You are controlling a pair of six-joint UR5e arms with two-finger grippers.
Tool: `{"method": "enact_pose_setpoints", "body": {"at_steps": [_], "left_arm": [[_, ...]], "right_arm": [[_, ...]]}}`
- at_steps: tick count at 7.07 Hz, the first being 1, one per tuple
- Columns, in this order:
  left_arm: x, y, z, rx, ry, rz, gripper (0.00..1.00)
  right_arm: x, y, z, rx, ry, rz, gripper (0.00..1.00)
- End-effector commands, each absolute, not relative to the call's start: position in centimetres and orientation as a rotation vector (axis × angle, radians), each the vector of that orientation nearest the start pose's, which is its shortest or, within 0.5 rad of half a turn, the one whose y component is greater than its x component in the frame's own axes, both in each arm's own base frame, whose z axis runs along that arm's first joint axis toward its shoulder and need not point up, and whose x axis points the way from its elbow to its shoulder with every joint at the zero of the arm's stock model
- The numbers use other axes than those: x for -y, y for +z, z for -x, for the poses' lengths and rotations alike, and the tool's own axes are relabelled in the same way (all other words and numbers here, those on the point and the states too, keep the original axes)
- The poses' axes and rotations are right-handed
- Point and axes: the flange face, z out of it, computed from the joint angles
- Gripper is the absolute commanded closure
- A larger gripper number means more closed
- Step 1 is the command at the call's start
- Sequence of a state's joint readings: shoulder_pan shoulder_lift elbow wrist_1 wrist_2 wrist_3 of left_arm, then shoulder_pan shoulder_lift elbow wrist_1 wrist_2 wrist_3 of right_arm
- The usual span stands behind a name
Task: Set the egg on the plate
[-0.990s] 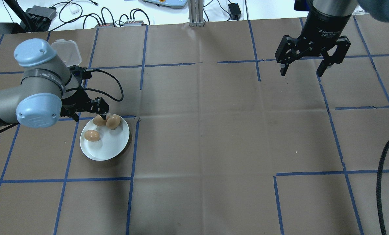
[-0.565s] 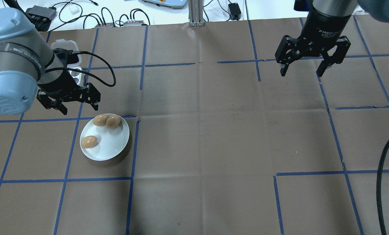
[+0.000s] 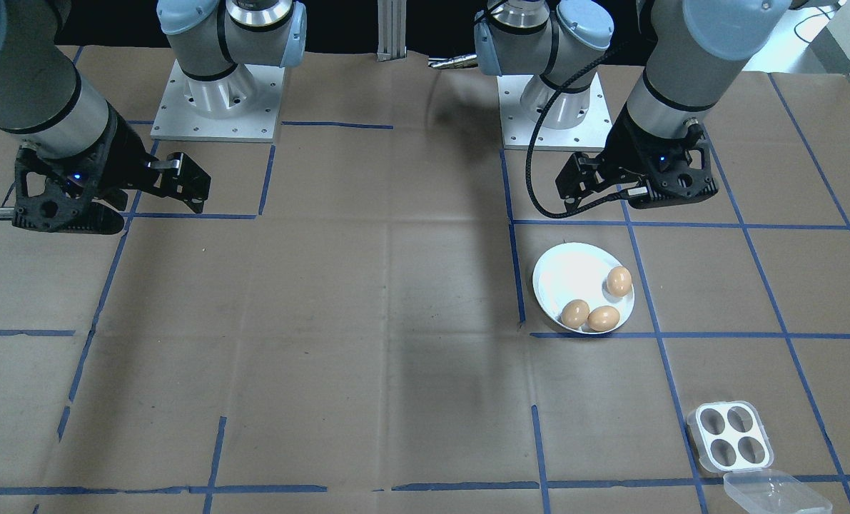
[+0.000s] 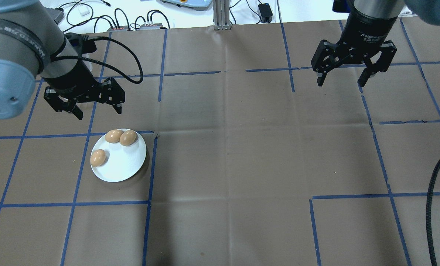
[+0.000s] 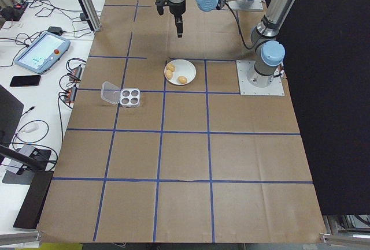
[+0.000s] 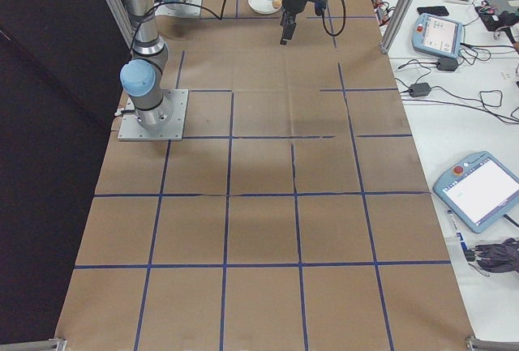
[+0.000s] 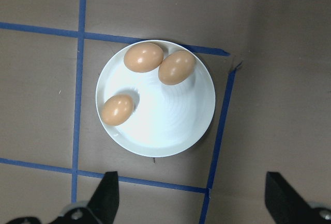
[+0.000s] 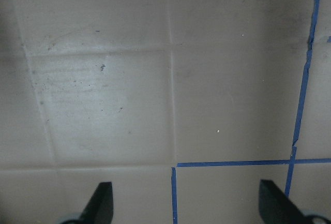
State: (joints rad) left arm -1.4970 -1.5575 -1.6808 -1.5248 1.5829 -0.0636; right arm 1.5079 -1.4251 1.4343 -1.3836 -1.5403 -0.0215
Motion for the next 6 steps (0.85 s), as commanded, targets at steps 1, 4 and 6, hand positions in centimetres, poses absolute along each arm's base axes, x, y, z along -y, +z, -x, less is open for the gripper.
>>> {"method": "enact_pose_setpoints", "body": {"at_steps": [1,4,6], "left_arm": [[50.4,47.1,12.4,-3.14,0.085,0.225,0.0],[50.5,47.9,15.3,-3.146,0.061,0.001,0.0],[49.5,48.7,14.9,-3.147,0.043,-0.125,0.0]], "right_arm": [[54.0,46.2,-10.3,-3.087,0.302,-0.069,0.0],[54.0,46.2,-10.3,-3.087,0.302,-0.069,0.0],[54.0,46.2,-10.3,-3.087,0.302,-0.069,0.0]]}}
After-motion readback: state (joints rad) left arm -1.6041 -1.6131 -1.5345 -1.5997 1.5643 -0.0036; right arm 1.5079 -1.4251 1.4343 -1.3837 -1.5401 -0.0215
